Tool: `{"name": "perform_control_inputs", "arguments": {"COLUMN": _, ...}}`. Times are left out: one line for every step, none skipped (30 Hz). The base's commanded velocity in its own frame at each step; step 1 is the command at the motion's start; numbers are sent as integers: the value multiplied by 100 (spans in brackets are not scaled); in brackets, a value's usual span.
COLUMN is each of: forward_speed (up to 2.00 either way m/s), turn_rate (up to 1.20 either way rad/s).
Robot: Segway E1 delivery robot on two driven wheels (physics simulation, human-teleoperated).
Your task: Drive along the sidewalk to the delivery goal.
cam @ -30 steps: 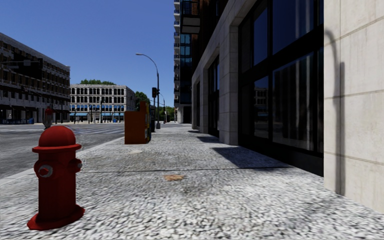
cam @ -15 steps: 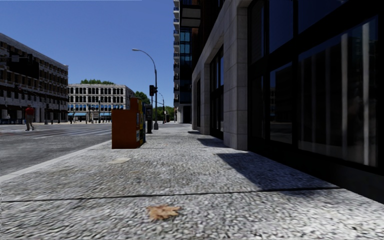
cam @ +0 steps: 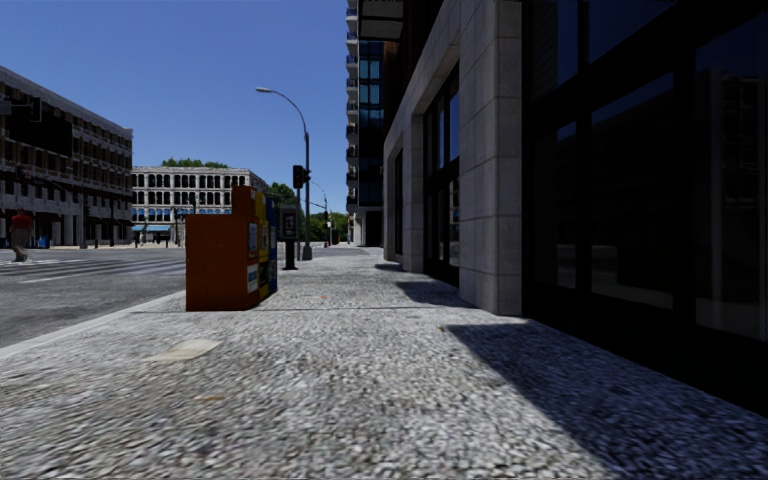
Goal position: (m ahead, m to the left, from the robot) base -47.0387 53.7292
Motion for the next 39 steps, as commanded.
{"name": "perform_control_inputs", "arguments": {"forward_speed": 200, "turn_rate": 12}}
{"name": "perform_control_inputs", "arguments": {"forward_speed": 200, "turn_rate": 12}}
{"name": "perform_control_inputs", "arguments": {"forward_speed": 200, "turn_rate": 12}}
{"name": "perform_control_inputs", "arguments": {"forward_speed": 200, "turn_rate": 12}}
{"name": "perform_control_inputs", "arguments": {"forward_speed": 200, "turn_rate": 12}}
{"name": "perform_control_inputs", "arguments": {"forward_speed": 200, "turn_rate": 12}}
{"name": "perform_control_inputs", "arguments": {"forward_speed": 200, "turn_rate": 12}}
{"name": "perform_control_inputs", "arguments": {"forward_speed": 200, "turn_rate": 12}}
{"name": "perform_control_inputs", "arguments": {"forward_speed": 200, "turn_rate": 12}}
{"name": "perform_control_inputs", "arguments": {"forward_speed": 200, "turn_rate": 12}}
{"name": "perform_control_inputs", "arguments": {"forward_speed": 200, "turn_rate": 12}}
{"name": "perform_control_inputs", "arguments": {"forward_speed": 200, "turn_rate": 12}}
{"name": "perform_control_inputs", "arguments": {"forward_speed": 200, "turn_rate": 12}}
{"name": "perform_control_inputs", "arguments": {"forward_speed": 200, "turn_rate": 12}}
{"name": "perform_control_inputs", "arguments": {"forward_speed": 200, "turn_rate": 12}}
{"name": "perform_control_inputs", "arguments": {"forward_speed": 200, "turn_rate": 12}}
{"name": "perform_control_inputs", "arguments": {"forward_speed": 200, "turn_rate": 12}}
{"name": "perform_control_inputs", "arguments": {"forward_speed": 200, "turn_rate": 12}}
{"name": "perform_control_inputs", "arguments": {"forward_speed": 200, "turn_rate": 12}}
{"name": "perform_control_inputs", "arguments": {"forward_speed": 200, "turn_rate": 12}}
{"name": "perform_control_inputs", "arguments": {"forward_speed": 200, "turn_rate": 13}}
{"name": "perform_control_inputs", "arguments": {"forward_speed": 200, "turn_rate": 13}}
{"name": "perform_control_inputs", "arguments": {"forward_speed": 200, "turn_rate": 14}}
{"name": "perform_control_inputs", "arguments": {"forward_speed": 200, "turn_rate": 18}}
{"name": "perform_control_inputs", "arguments": {"forward_speed": 200, "turn_rate": 19}}
{"name": "perform_control_inputs", "arguments": {"forward_speed": 200, "turn_rate": 19}}
{"name": "perform_control_inputs", "arguments": {"forward_speed": 200, "turn_rate": 19}}
{"name": "perform_control_inputs", "arguments": {"forward_speed": 200, "turn_rate": 20}}
{"name": "perform_control_inputs", "arguments": {"forward_speed": 200, "turn_rate": 20}}
{"name": "perform_control_inputs", "arguments": {"forward_speed": 200, "turn_rate": 20}}
{"name": "perform_control_inputs", "arguments": {"forward_speed": 200, "turn_rate": 20}}
{"name": "perform_control_inputs", "arguments": {"forward_speed": 200, "turn_rate": 20}}
{"name": "perform_control_inputs", "arguments": {"forward_speed": 200, "turn_rate": 21}}
{"name": "perform_control_inputs", "arguments": {"forward_speed": 200, "turn_rate": 21}}
{"name": "perform_control_inputs", "arguments": {"forward_speed": 200, "turn_rate": 22}}
{"name": "perform_control_inputs", "arguments": {"forward_speed": 200, "turn_rate": 22}}
{"name": "perform_control_inputs", "arguments": {"forward_speed": 200, "turn_rate": 23}}
{"name": "perform_control_inputs", "arguments": {"forward_speed": 200, "turn_rate": 23}}
{"name": "perform_control_inputs", "arguments": {"forward_speed": 200, "turn_rate": 23}}
